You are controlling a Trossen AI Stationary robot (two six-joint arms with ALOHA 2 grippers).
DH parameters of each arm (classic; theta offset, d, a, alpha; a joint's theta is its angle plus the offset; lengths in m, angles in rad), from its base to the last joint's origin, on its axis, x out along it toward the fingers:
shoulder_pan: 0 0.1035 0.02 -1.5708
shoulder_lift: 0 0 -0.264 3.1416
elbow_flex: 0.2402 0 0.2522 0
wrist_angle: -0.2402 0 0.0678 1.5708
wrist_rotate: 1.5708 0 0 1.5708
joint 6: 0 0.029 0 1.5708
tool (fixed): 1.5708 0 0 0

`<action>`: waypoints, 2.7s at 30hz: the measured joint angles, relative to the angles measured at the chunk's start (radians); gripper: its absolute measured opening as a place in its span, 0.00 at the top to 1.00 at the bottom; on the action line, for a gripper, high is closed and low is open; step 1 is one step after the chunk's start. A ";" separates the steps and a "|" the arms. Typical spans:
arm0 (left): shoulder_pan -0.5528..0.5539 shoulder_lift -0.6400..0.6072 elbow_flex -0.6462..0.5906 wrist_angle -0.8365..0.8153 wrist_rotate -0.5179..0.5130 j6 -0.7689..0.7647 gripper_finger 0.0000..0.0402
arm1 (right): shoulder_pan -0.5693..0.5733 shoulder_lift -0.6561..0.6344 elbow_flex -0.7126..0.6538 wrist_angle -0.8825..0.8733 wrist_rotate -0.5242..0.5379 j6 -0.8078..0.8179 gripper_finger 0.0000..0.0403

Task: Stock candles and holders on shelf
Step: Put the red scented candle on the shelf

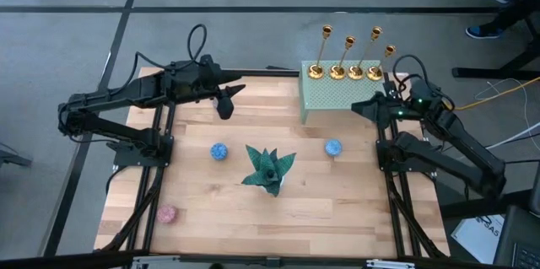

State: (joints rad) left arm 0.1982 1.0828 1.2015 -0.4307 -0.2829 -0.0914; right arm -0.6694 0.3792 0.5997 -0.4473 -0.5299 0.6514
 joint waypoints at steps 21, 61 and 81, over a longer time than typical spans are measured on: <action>0.013 0.046 0.003 -0.354 0.021 -0.093 0.64 | 0.370 0.332 0.001 0.499 0.119 -0.008 0.54; 0.514 0.721 0.047 -0.586 0.191 -0.035 0.20 | 0.466 0.544 0.001 0.645 0.190 -0.031 0.54; 0.531 0.803 0.047 -0.573 0.198 -0.019 0.29 | 0.466 0.544 0.001 0.645 0.209 -0.035 0.54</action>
State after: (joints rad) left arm 0.7292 1.8854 1.2488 -1.0038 -0.0845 -0.1100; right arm -0.2039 0.9230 0.6003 0.1978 -0.3210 0.6167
